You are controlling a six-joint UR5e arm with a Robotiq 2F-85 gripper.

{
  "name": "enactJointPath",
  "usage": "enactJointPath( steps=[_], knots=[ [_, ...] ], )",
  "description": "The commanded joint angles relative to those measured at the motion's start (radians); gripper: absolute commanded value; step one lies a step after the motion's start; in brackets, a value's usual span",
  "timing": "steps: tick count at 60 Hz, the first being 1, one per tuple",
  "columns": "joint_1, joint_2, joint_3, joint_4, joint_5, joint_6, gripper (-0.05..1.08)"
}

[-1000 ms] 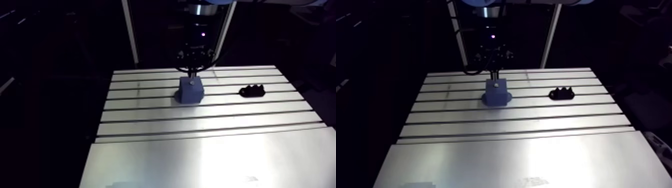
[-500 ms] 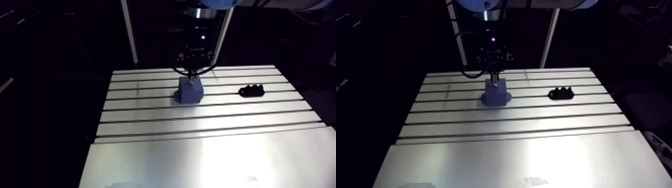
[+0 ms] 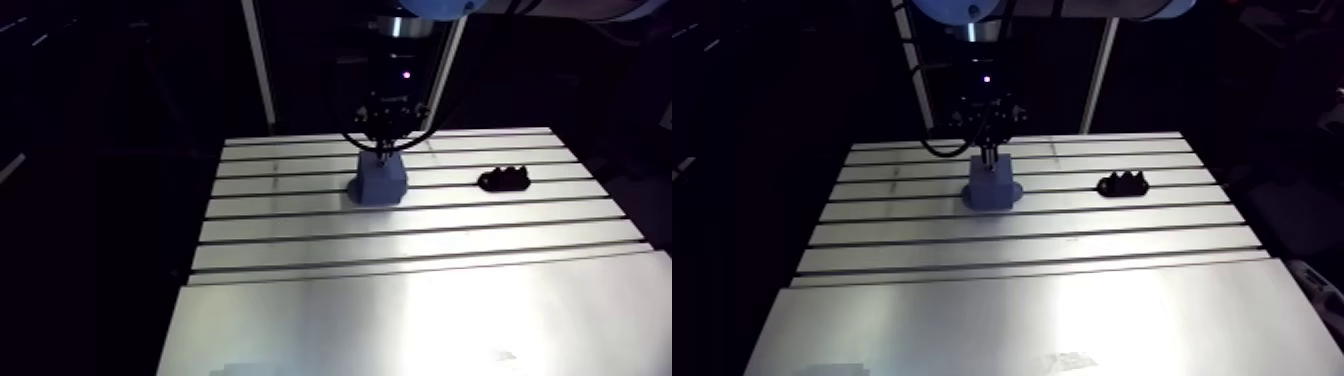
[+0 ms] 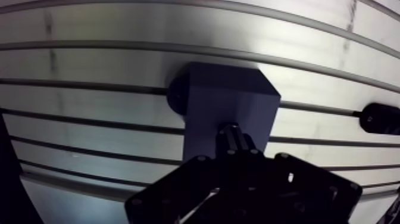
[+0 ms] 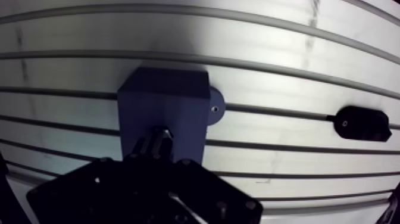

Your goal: Pick up the M10 bolt and insert it into the hex recess until seated.

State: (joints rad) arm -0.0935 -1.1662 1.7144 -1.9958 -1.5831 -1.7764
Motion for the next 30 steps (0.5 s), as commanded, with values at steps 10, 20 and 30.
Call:
enactJointPath(
  steps=[10, 20, 30],
  knots=[
    [0.0, 0.006, 0.0, -0.016, -0.001, -0.008, 1.08],
    [0.0, 0.006, 0.001, -0.016, 0.001, -0.008, 1.08],
    [0.0, 0.006, 0.0, -0.016, 0.001, -0.01, 1.08]
  ],
)
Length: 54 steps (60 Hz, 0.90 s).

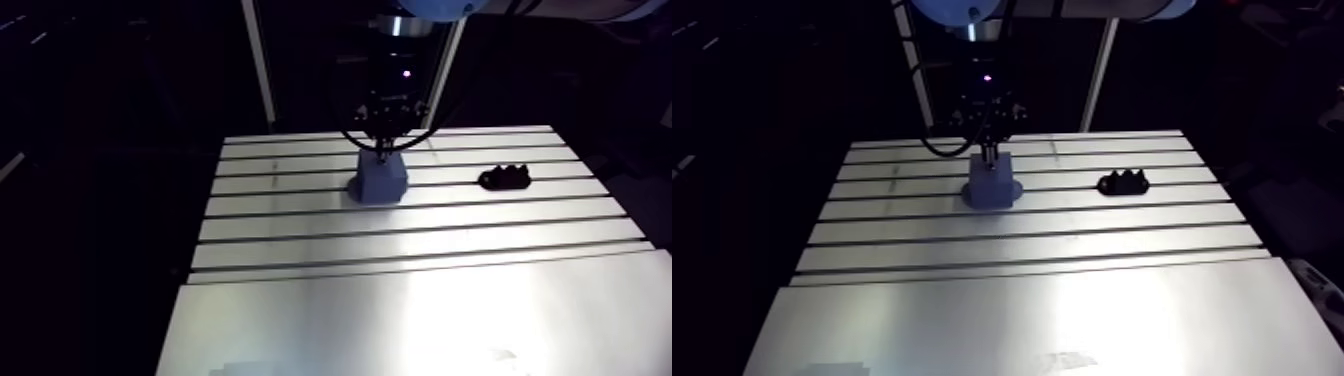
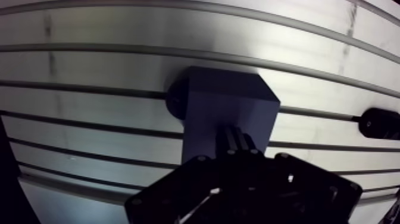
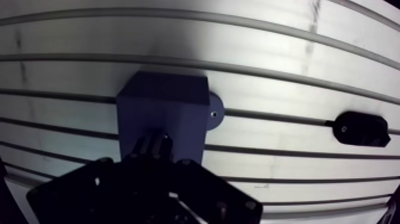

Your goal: Pick up the M10 bolt and insert it into the hex recess until seated.

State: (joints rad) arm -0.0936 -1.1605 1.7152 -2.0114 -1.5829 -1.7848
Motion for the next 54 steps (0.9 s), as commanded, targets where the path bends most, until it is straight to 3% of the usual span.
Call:
enactJointPath(
  steps=[1, 54],
  knots=[
    [0.0, 0.0, -0.001, -0.001, 0.001, -0.002, 1.08],
    [-0.002, 0.0, 0.017, -0.002, -0.001, -0.002, 1.08]
  ],
)
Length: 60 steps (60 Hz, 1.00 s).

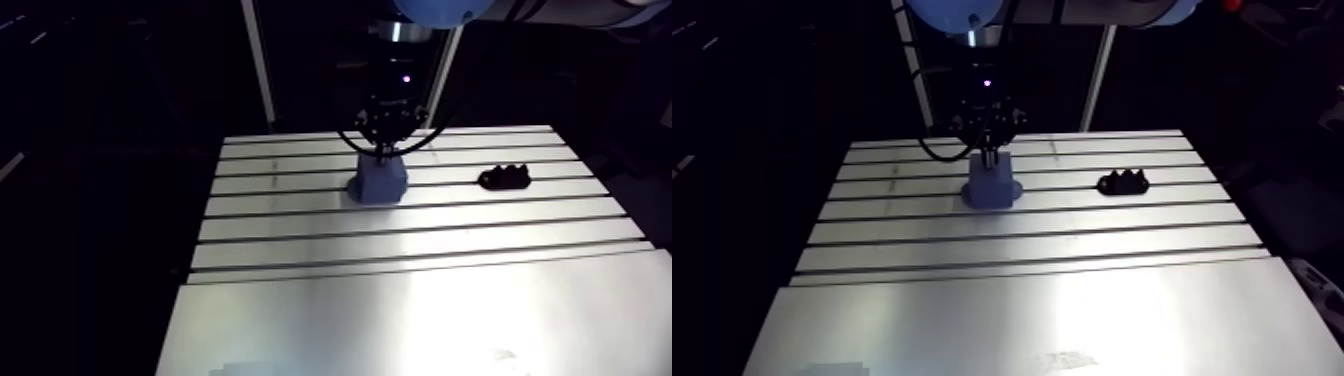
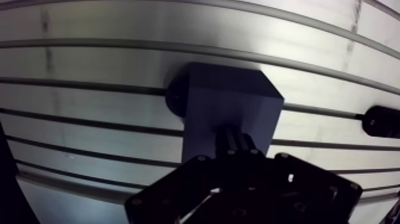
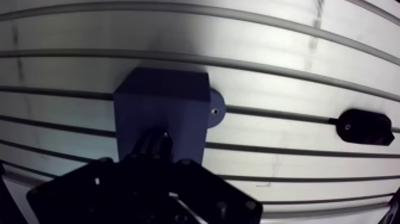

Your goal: Pick up the M10 bolt and insert it into the hex recess until seated.

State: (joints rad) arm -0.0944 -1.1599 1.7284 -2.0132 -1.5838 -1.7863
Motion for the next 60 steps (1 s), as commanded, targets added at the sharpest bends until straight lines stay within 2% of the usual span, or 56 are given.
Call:
enactJointPath(
  steps=[1, 60],
  knots=[
    [-0.001, 0.0, 0.004, 0.0, 0.0, 0.0, 1.08],
    [0.001, -0.016, -0.009, 0.004, 0.005, 0.002, 1.08]
  ],
)
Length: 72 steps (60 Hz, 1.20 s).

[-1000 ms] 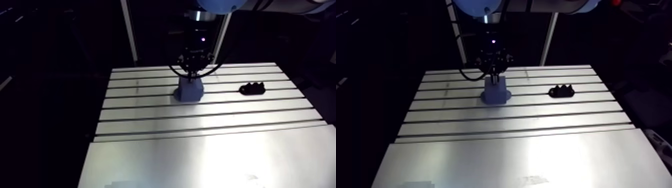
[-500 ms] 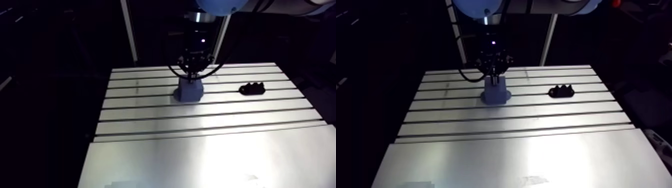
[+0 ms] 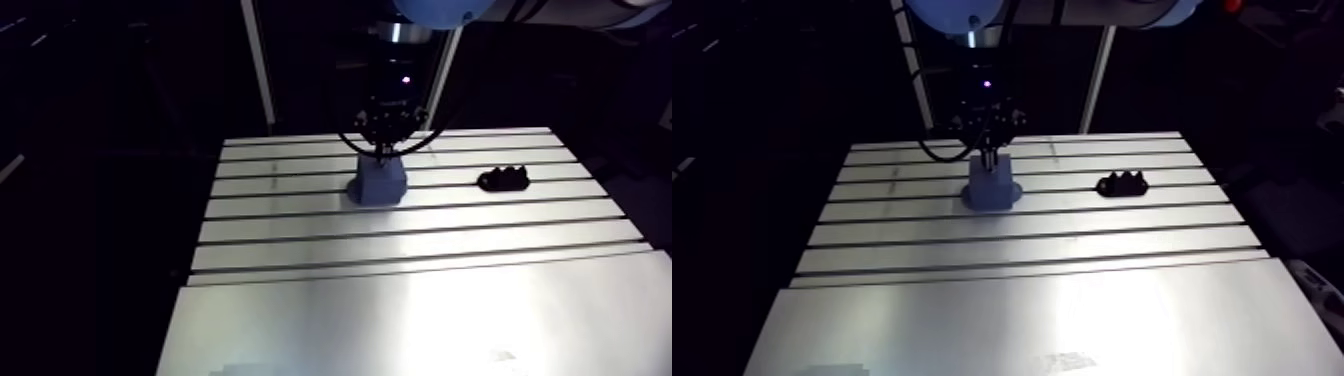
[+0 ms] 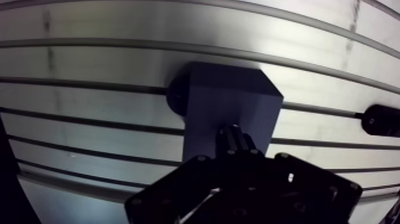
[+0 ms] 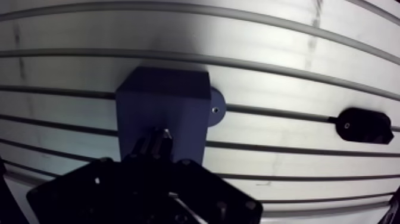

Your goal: Pick up the M10 bolt and insert it into the hex recess until seated.

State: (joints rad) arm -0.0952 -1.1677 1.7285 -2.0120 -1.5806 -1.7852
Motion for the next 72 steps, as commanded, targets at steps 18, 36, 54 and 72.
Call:
enactJointPath(
  steps=[18, 36, 54, 72],
  knots=[
    [0.002, -0.019, -0.01, 0.006, 0.001, 0.0, 1.07],
    [0.008, -0.018, -0.016, 0.02, 0.001, -0.003, 0.0],
    [0.012, -0.057, -0.02, 0.027, 0.003, -0.001, 0.0],
    [0.014, -0.154, -0.158, 0.293, 0.001, 0.087, 0.0]
  ],
)
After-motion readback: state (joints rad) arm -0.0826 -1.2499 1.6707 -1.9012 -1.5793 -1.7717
